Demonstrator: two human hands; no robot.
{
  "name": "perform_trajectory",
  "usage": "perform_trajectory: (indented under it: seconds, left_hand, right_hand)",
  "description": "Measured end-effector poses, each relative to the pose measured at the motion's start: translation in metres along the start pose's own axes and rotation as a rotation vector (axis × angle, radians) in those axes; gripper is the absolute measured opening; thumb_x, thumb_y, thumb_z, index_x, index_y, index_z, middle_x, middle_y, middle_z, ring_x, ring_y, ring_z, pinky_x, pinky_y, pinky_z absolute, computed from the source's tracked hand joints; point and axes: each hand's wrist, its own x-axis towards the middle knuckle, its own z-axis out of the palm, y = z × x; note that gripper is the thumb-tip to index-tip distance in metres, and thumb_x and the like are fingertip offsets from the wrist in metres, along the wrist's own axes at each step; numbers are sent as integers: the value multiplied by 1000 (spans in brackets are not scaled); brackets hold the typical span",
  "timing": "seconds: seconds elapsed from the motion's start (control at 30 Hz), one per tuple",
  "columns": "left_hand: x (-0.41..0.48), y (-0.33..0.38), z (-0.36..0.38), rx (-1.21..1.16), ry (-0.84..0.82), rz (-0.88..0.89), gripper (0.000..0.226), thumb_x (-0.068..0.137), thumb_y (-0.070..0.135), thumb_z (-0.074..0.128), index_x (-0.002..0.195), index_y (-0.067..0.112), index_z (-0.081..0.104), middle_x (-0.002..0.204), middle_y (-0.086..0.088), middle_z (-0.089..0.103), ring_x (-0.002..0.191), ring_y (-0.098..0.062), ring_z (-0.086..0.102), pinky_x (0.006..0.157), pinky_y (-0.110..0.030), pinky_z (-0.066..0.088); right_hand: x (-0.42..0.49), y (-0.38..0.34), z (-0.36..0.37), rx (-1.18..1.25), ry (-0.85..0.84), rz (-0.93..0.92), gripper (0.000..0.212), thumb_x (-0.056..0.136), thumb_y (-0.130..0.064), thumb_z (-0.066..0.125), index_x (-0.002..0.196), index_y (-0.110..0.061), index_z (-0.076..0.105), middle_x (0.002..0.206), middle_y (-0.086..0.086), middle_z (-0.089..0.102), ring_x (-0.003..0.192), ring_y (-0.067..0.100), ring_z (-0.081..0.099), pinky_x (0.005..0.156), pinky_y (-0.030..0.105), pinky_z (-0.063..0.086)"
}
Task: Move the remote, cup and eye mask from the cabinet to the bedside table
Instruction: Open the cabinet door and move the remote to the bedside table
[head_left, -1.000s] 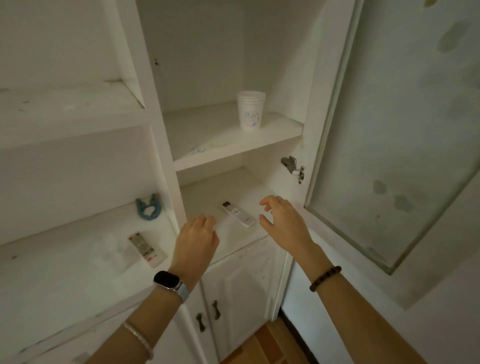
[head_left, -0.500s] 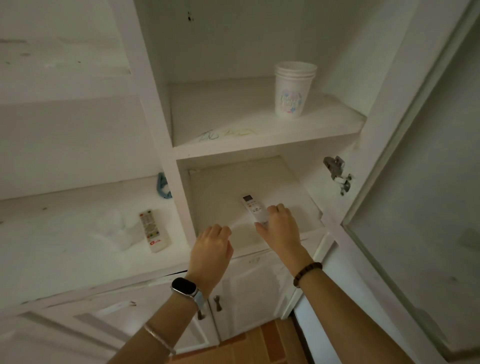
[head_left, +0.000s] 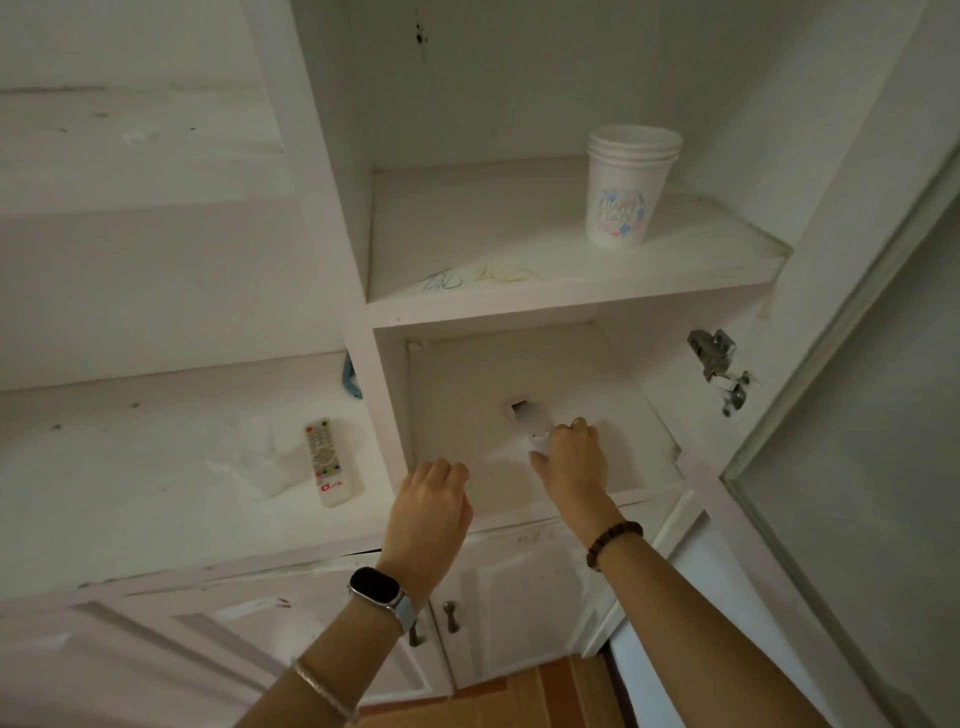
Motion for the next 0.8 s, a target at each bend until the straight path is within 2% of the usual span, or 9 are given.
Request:
perform_trajectory:
  seconds: [0.13,0.3,0.37,0.43,0.53,0.6,0.8]
  left_hand:
    - [-4,3,-2,-226,27,-78,17,87,8,57,103,12,63,96,1,62,87,-14,58,76,-21,45]
    - [-4,3,-5,-587,21,-285,20,93,6,51,106,12,65,93,3,67,82,-5,62,76,-7,46]
    - [-4,4,-7,-784,-12,-433,23,95,5,45,107,11,64,93,1,68,84,-7,64,82,-16,50]
    - [-7,5,-9,-1085,-54,-588,26,97,4,40,112,6,60,100,-9,69,94,-22,66,85,-27,53]
    - [-22,7,-22,-1430,-129,-710,29,97,1,35,118,0,56,108,-19,66,102,-30,64,89,-32,52]
    - [-39,6,-30,-1493,-154,-712,30,96,-1,35,116,-3,57,108,-21,66,102,-31,64,94,-37,49]
    - [-100,-11,-43,-1550,-223,-740,30,95,1,37,112,-2,62,108,-19,69,104,-30,64,96,-38,48]
  right_hand:
    - [-9,3,-4,42,54,-64,41,89,-34,65,115,-2,58,116,11,52,106,21,48,83,25,50]
    - [-46,6,-24,180,127,-163,40,87,-27,67,121,-8,55,114,7,50,104,19,48,80,24,50]
    - [-67,8,-29,222,120,-197,39,87,-22,68,121,-10,54,115,6,51,104,20,50,79,25,49]
    - [-91,9,-31,261,85,-217,39,87,-19,67,123,-11,53,117,5,51,105,20,52,79,23,47]
    - [-128,9,-32,290,44,-233,39,88,-16,66,124,-14,51,118,3,50,107,18,52,87,29,51]
    - [-152,7,-31,295,22,-235,41,87,-15,66,125,-15,52,118,2,51,108,17,51,90,33,51]
    - [-212,-8,-28,272,-19,-225,47,85,-14,69,129,-11,52,121,6,54,111,20,53,90,27,47]
